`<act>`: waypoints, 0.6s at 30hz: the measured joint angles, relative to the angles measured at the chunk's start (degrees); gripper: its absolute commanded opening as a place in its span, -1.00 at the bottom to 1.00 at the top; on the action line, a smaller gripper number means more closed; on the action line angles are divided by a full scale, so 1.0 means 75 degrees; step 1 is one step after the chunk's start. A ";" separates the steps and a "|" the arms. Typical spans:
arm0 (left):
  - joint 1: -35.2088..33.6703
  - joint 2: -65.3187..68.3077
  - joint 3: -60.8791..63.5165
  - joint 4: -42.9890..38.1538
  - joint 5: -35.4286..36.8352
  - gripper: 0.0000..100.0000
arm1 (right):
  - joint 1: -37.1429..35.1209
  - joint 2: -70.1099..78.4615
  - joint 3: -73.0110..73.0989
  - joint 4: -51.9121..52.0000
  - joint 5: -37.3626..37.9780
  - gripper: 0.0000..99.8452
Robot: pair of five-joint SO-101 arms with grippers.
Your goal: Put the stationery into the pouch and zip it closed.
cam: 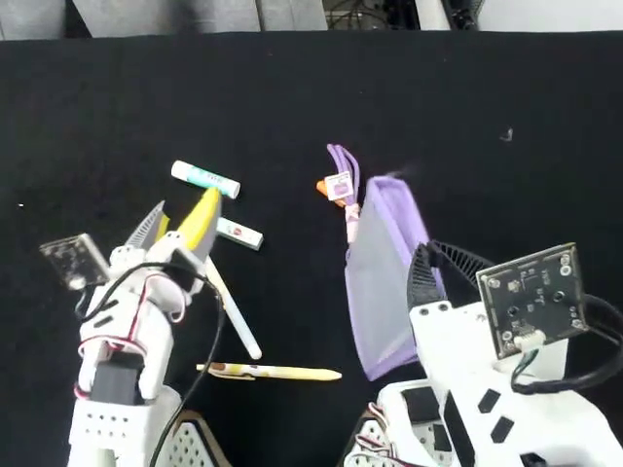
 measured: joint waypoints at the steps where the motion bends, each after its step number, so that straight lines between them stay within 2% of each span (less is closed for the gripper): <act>1: 0.0129 0.0281 -0.0188 0.0000 -0.0094 -0.42 | 0.0000 0.0000 0.0000 0.0000 0.0000 -0.98; 6: 0.0574 0.2837 -0.1969 0.0023 -0.0598 -0.42 | 0.0000 0.0000 0.0000 0.0000 0.0012 -0.98; 14: 0.1231 0.8955 -0.5943 0.0023 -0.0738 -0.42 | 0.0000 0.0000 0.0023 0.0000 0.0047 -0.98; 18: 0.0914 1.1675 -0.7701 0.0023 -0.0738 -0.42 | 0.0000 0.0000 0.0352 0.0000 0.0047 -0.97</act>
